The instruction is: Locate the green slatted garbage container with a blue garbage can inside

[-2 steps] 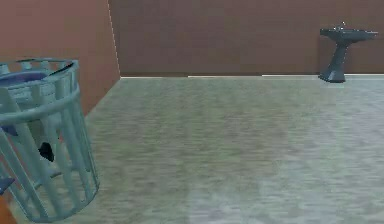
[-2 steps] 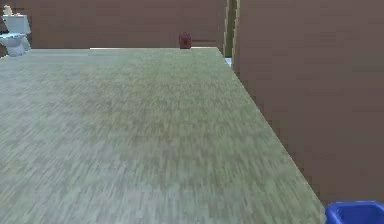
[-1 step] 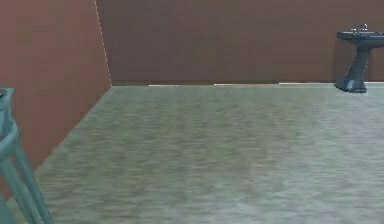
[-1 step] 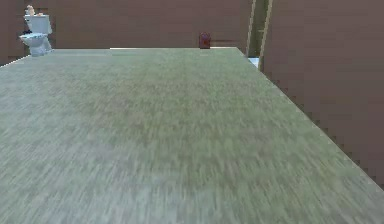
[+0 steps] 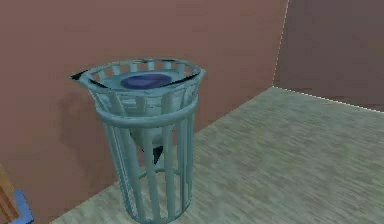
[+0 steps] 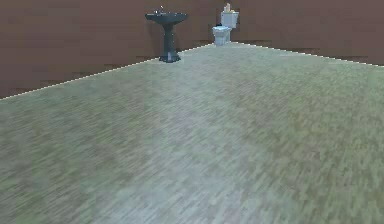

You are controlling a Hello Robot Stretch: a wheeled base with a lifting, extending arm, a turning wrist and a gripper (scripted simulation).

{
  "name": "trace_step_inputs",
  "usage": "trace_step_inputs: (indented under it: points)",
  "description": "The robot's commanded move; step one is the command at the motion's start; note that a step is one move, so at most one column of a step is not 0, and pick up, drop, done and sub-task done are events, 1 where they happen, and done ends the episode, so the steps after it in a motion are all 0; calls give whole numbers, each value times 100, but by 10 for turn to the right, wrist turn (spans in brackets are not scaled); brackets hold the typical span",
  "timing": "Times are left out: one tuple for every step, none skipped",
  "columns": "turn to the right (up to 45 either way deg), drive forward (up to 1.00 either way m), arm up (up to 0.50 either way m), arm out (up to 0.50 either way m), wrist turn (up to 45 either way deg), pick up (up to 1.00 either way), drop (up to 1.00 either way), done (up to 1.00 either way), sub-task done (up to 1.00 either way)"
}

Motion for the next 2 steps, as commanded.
trace_step_inputs:
  points:
    - [-120,0,0,0,0,0,0,0,0]
    - [0,0,0,0,0,0,0,100,0]
